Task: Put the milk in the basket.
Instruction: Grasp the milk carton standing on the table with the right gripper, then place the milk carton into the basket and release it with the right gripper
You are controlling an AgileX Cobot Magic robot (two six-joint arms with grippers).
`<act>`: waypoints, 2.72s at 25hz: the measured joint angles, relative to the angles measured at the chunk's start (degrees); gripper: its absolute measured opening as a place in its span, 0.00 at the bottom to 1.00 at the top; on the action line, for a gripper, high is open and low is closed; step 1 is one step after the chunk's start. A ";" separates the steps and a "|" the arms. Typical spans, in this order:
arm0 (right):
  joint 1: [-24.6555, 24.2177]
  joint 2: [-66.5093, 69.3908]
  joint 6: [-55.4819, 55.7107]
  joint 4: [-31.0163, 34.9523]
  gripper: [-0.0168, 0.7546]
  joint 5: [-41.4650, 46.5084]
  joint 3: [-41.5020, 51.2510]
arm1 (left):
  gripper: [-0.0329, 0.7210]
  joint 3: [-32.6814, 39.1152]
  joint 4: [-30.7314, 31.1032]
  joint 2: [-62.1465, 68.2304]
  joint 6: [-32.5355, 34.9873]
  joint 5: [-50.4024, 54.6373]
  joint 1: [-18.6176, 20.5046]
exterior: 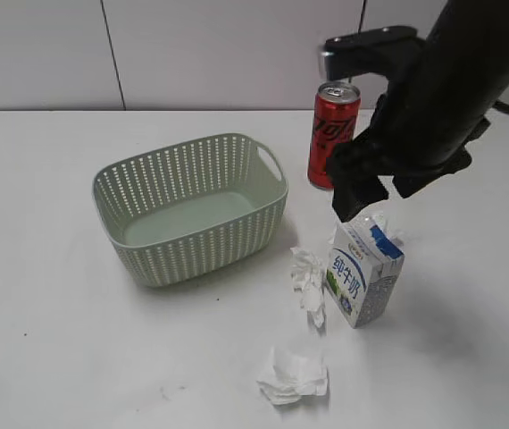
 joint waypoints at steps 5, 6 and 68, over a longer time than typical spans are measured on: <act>0.56 6.33 0.59 -0.34 0.81 -0.13 -0.13 | 0.36 0.00 0.00 0.00 0.00 0.00 0.00; 0.56 7.72 0.63 -0.34 0.81 -0.57 -0.13 | 0.36 0.00 0.00 0.00 0.00 0.00 0.00; 9.38 43.34 -5.06 -0.83 0.47 6.60 -52.27 | 0.36 0.00 0.00 0.00 0.00 0.00 0.00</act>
